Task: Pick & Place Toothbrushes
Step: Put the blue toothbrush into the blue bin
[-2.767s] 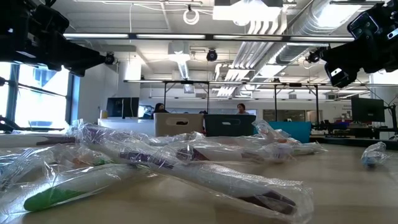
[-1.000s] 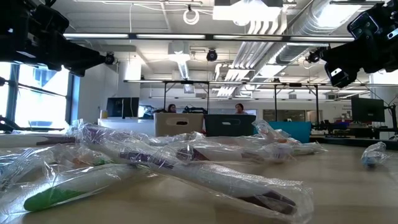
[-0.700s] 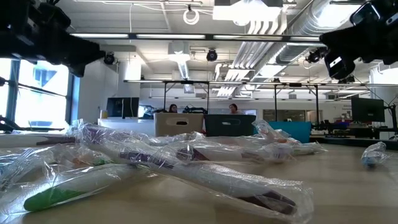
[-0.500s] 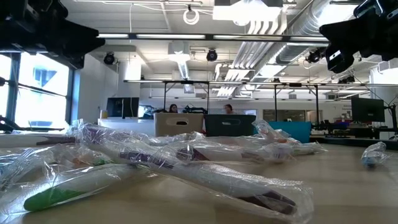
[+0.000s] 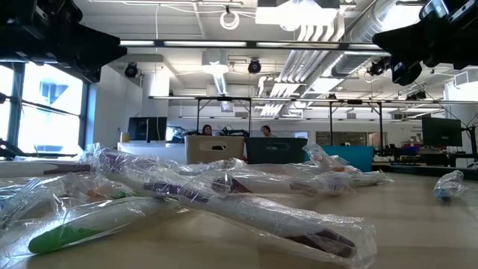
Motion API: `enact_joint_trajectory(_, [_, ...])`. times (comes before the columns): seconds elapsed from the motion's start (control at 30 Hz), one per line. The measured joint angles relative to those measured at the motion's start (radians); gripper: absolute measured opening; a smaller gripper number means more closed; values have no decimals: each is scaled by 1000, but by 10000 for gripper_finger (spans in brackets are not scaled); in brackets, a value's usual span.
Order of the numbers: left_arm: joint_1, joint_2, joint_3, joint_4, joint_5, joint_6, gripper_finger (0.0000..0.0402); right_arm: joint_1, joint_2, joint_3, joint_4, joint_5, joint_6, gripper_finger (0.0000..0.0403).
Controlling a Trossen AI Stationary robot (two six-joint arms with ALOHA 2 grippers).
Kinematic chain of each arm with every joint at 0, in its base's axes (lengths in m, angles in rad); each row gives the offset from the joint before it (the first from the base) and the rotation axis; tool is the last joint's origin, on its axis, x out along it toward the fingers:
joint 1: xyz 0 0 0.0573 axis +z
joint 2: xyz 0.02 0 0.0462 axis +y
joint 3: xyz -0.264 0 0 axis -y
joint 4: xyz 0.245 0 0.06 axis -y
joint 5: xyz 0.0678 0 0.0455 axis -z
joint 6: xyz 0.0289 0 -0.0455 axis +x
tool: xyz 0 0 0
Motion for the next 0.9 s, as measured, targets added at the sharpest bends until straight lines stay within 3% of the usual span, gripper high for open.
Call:
enact_joint_trajectory(0.2, [0,0,0,-55,-93,0,136,0,118,2,76,55,1,2])
enact_joint_trajectory(0.43, [0,0,0,-84,-103,0,136,0,254,58,103,77,0,2])
enact_joint_trajectory(0.9, [0,0,0,-199,-105,-9,136,84,527,399,-352,35,54,2])
